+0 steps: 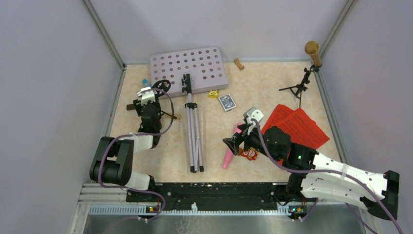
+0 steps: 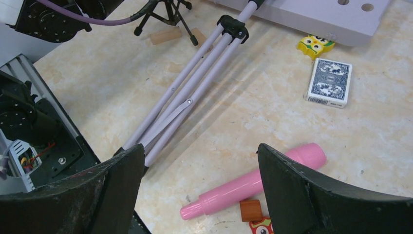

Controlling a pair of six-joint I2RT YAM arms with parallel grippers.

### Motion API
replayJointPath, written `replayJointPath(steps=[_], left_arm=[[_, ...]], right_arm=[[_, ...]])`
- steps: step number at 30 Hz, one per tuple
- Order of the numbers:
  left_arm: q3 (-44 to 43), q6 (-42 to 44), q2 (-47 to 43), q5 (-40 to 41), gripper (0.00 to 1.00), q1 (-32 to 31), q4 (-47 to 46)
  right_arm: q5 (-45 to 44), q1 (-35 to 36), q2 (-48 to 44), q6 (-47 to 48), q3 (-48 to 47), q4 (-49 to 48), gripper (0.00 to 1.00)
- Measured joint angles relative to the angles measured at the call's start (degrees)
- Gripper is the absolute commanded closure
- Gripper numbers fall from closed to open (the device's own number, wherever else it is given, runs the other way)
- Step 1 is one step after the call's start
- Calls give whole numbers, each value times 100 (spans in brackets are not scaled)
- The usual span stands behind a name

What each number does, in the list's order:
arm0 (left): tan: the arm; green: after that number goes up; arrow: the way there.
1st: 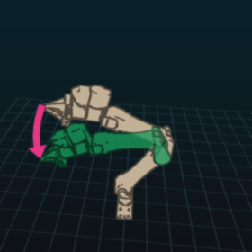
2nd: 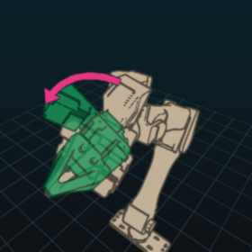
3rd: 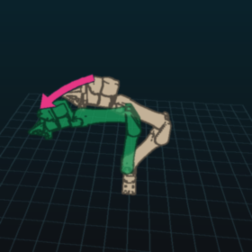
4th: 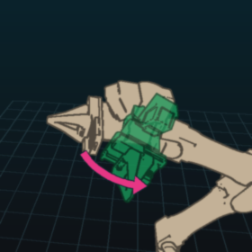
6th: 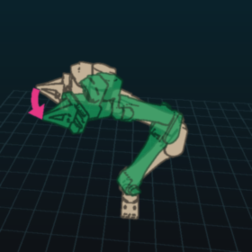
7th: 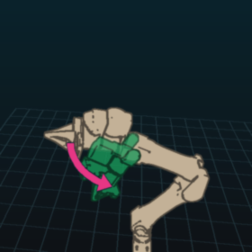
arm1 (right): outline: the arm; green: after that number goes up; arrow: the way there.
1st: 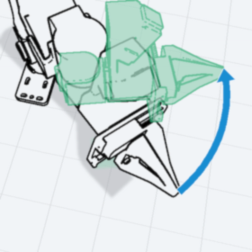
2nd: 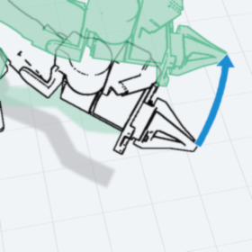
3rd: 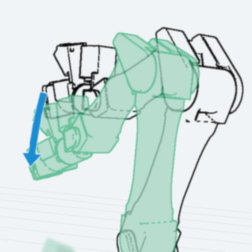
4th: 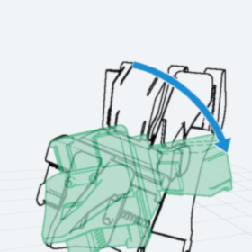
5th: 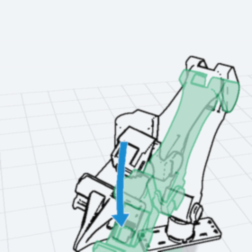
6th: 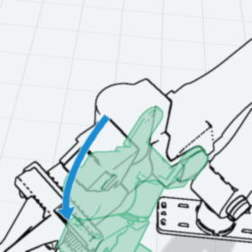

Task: Pack up the instrument practice props

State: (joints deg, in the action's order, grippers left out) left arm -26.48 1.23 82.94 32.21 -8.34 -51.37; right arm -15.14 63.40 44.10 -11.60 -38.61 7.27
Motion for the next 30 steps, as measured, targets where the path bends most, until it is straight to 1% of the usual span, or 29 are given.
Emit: replayJointPath(steps=[2,6,7,8,14,17,23,27,30], left_arm=[[0,260,0,42,31,-2,0],[2,634,0,199,19,-7,-4],[7,645,0,225,4,-7,-4],[11,643,0,245,2,-9,-7],[179,389,-24,358,1,-20,103],[278,195,-175,457,1,-33,223],[304,-479,-662,575,1,-33,1016],[306,-997,-994,531,1,-31,1598],[369,-1307,-1209,472,1,-28,1869]], right_arm=[[2,-15,0,-2,0,0,16],[35,-20,0,-2,0,2,16],[44,-20,0,-2,0,4,16],[48,-20,0,0,0,4,16],[111,-22,-15,-11,0,9,16],[164,-22,-24,-24,0,7,16],[236,-22,-20,-24,0,4,16],[282,-22,-20,-24,4,2,16],[310,-22,-22,-28,44,-4,16]])
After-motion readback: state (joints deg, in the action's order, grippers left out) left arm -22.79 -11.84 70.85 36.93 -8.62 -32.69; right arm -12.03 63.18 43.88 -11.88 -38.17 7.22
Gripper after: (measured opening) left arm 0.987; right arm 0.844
